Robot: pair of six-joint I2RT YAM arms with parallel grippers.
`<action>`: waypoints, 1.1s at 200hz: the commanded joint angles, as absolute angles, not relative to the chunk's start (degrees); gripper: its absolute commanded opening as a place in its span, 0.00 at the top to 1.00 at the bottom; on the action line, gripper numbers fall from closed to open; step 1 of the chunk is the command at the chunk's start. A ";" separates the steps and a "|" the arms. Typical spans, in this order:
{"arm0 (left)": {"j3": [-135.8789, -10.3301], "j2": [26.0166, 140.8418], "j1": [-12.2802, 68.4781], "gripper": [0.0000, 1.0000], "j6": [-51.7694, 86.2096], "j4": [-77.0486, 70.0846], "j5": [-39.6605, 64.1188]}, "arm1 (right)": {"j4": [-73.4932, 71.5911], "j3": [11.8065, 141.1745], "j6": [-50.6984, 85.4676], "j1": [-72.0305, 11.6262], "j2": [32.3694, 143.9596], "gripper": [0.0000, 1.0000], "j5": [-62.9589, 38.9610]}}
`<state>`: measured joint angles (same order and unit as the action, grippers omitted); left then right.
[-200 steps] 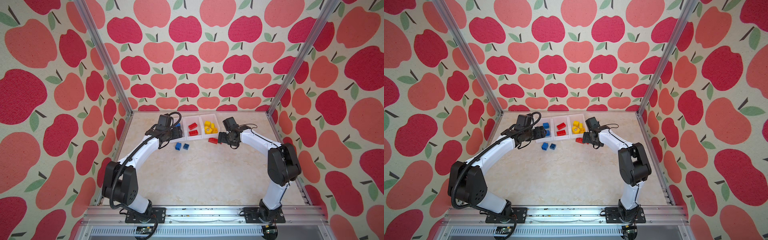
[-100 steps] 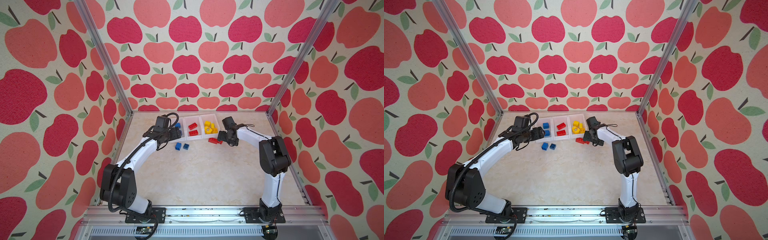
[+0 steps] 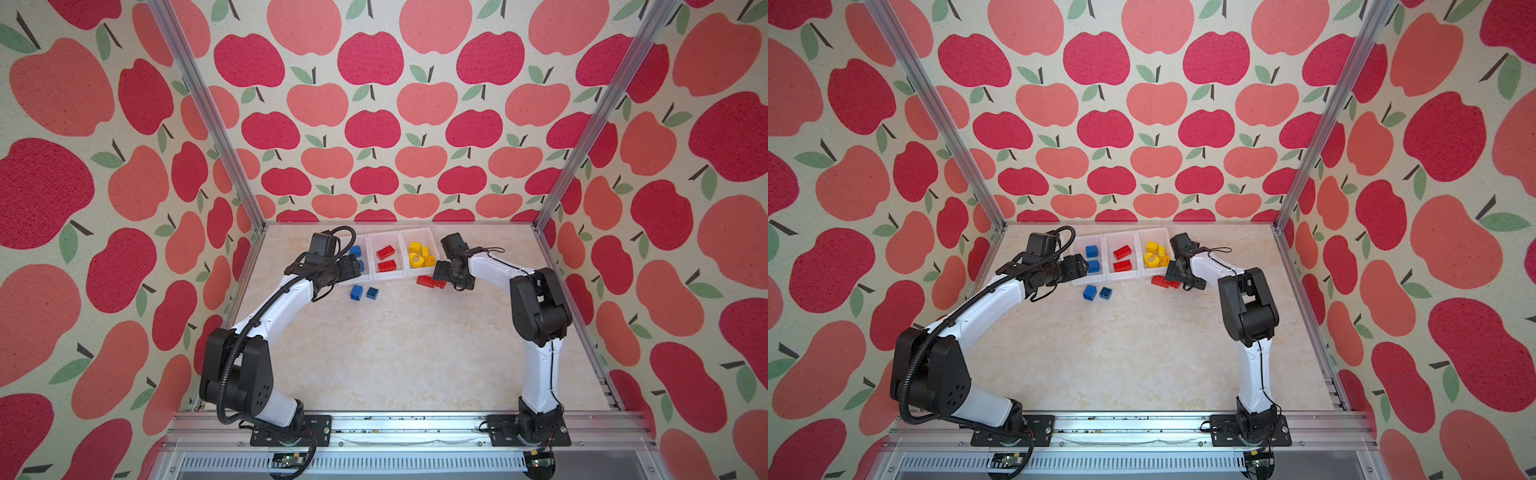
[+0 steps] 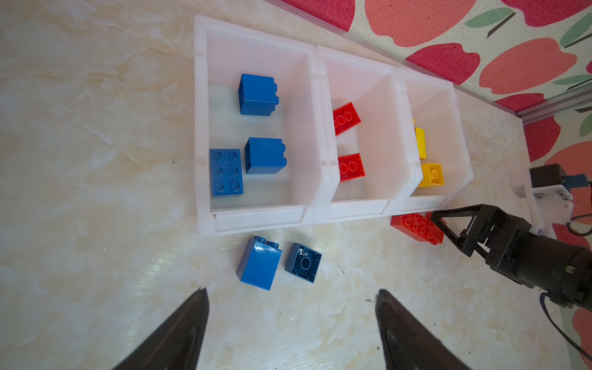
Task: Sort the legos into containers by color
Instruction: Pick up the lego from the top-center of the table.
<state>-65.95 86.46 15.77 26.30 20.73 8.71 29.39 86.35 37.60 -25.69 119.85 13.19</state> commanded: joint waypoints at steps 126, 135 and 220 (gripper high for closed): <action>-65.04 85.13 15.38 0.16 27.42 20.38 9.82 | 34.30 87.18 38.88 -26.85 119.01 0.21 16.07; -65.02 85.06 15.38 0.16 27.48 20.46 9.83 | 34.70 87.17 39.42 -26.87 118.85 0.22 15.59; -64.82 84.33 15.38 0.16 27.47 20.91 9.32 | 37.03 89.34 40.31 -27.84 120.45 0.38 14.65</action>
<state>-65.56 86.24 15.77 26.74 20.73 9.13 34.68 88.20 39.44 -27.05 120.25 14.94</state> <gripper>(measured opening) 0.841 0.647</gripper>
